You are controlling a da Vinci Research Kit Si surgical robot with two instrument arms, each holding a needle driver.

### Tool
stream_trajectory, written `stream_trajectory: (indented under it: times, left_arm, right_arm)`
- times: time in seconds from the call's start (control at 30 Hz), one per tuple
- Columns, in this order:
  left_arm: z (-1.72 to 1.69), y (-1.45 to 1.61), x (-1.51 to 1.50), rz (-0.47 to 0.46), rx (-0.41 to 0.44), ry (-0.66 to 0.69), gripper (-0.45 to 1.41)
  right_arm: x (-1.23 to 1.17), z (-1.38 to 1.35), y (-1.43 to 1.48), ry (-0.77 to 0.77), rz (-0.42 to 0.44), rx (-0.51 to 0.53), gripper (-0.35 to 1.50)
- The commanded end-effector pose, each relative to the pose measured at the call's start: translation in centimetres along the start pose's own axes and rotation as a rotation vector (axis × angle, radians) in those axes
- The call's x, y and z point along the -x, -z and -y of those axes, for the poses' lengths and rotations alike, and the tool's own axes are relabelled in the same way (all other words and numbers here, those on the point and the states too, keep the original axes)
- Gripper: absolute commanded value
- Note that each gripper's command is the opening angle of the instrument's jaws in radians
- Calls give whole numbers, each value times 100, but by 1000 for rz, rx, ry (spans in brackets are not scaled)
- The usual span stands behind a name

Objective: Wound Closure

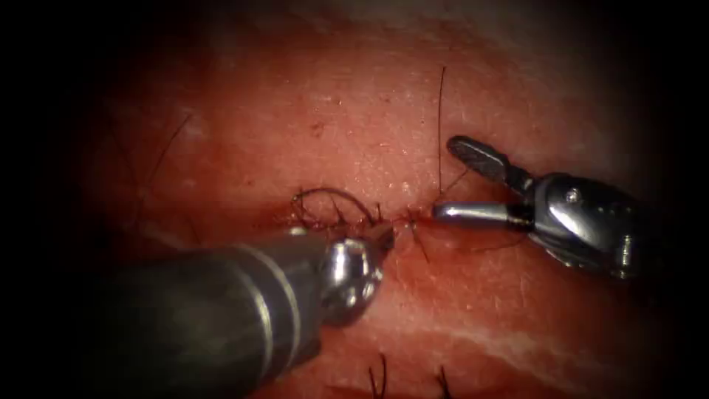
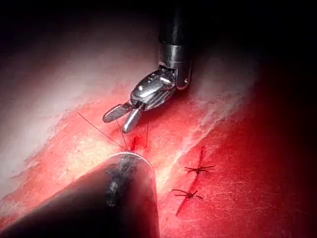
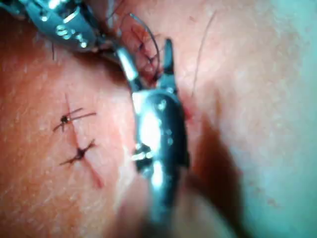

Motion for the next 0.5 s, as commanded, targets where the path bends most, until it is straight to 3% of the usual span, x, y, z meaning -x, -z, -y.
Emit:
stream_trajectory:
  times: [0.03,0.5]
  left_arm:
    - [-7,-7,-5,-2,4,2,-45]
    - [-10,-12,-14,6,-1,7,-45]
  right_arm:
    - [11,4,-2,-5,7,16,67]
    - [23,-13,-10,-48,87,181,66]
